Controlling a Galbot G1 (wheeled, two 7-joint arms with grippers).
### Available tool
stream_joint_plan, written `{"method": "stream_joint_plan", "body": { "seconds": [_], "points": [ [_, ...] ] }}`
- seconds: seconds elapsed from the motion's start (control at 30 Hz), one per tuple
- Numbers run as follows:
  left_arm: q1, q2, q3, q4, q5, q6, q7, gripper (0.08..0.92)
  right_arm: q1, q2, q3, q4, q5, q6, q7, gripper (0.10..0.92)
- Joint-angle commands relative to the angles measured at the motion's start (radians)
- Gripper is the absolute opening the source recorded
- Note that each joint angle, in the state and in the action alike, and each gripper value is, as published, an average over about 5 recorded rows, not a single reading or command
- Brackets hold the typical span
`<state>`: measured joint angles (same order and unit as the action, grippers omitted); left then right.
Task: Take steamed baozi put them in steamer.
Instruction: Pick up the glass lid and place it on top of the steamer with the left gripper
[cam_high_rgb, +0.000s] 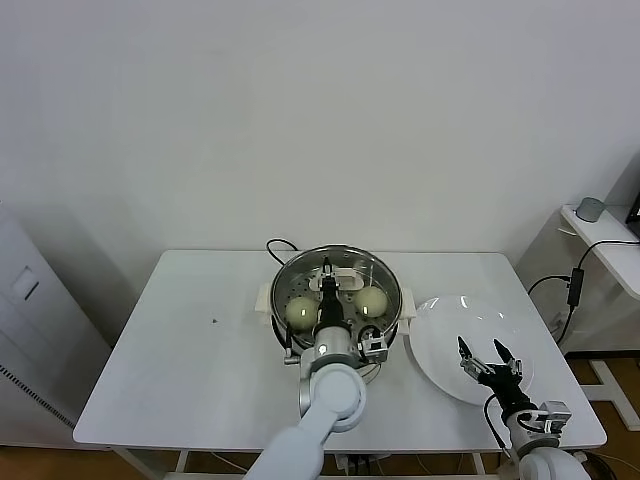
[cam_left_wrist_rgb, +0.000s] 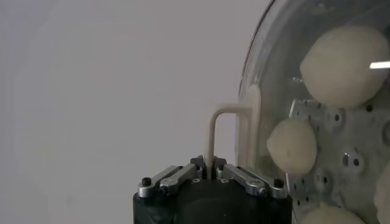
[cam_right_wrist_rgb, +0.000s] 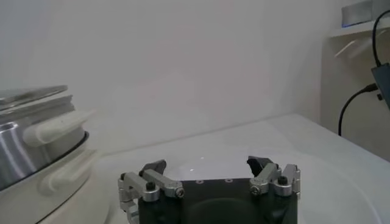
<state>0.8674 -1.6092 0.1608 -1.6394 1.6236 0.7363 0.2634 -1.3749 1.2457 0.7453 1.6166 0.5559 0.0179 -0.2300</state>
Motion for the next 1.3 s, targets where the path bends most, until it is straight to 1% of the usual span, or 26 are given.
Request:
{"method": "stream_joint_plan", "body": {
  "seconds": [0.03, 0.57, 0.73, 0.83, 1.03, 1.3],
  "points": [
    [-0.001, -0.049, -0.002, 0.012, 0.008, 0.049, 0.009, 0.132, 0.0, 0.0, 0.0, -0.003, -0.001, 0.002, 0.0, 0.823],
    [0.007, -0.049, 0.0, 0.019, 0.011, 0.049, 0.009, 0.132, -0.002, -0.001, -0.001, -0.01, -0.001, 0.009, -0.002, 0.823],
    [0.026, -0.049, 0.009, -0.018, 0.01, 0.049, 0.004, 0.14, 0.002, 0.001, -0.002, -0.011, -0.003, 0.008, -0.002, 0.823],
    [0.046, -0.049, 0.017, -0.058, 0.011, 0.049, 0.006, 0.195, 0.004, 0.002, -0.002, -0.01, -0.005, 0.007, -0.002, 0.823],
    [0.089, -0.049, 0.035, -0.14, 0.011, 0.049, 0.014, 0.366, 0.008, 0.001, -0.002, -0.011, -0.009, 0.004, -0.002, 0.823],
    [0.143, -0.049, 0.041, -0.245, 0.026, 0.049, 0.06, 0.6, 0.006, 0.011, -0.002, -0.009, -0.018, 0.004, -0.003, 0.823]
  ]
}}
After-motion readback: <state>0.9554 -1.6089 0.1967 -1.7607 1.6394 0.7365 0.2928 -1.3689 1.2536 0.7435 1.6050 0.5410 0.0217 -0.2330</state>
